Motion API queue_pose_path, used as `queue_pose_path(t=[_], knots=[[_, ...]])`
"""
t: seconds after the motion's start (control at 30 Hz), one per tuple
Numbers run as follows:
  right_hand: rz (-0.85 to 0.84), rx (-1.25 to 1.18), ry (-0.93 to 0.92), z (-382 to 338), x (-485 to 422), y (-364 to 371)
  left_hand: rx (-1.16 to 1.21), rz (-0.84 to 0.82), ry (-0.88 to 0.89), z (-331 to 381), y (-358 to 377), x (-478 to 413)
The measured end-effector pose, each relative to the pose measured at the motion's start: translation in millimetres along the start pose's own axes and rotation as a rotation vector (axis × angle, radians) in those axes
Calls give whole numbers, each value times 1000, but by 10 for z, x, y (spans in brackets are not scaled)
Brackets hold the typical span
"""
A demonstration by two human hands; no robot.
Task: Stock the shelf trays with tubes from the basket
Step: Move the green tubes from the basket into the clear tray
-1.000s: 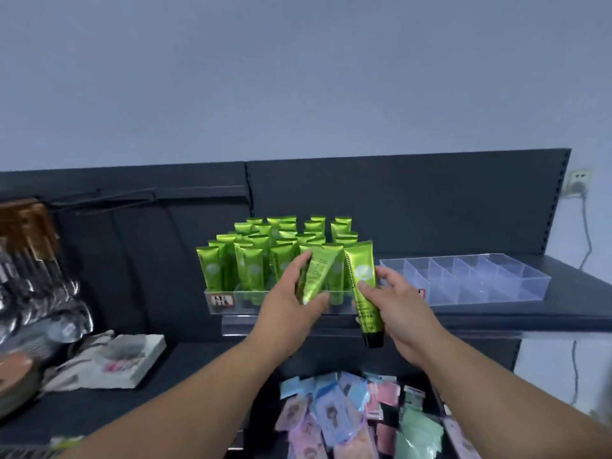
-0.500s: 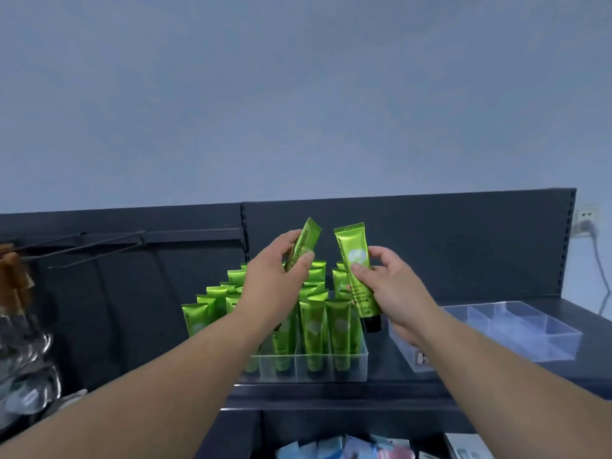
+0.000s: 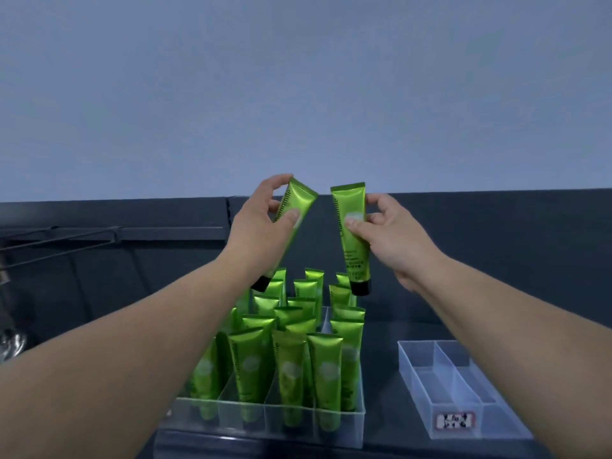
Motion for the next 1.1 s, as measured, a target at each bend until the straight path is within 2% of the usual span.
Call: queue_pose_path(t=[0.23, 0.57, 1.1], knots=[[-8, 97, -4, 251, -240, 81, 101, -61, -82, -398, -29, -261], [-29, 150, 133, 566, -235, 162, 248, -141, -105, -698, -7, -574], [-258, 283, 372, 858, -51, 283, 284, -227, -102, -808, 2, -480]])
Point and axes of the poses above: each hand's wrist, its own x-axis away from the middle knuckle, its own y-axis out of the palm, z = x × y, the point moved 1 cm from there along -x, towards the middle knuckle, and after that the axes turned 13 degrees about x, right-handed, at the moved point
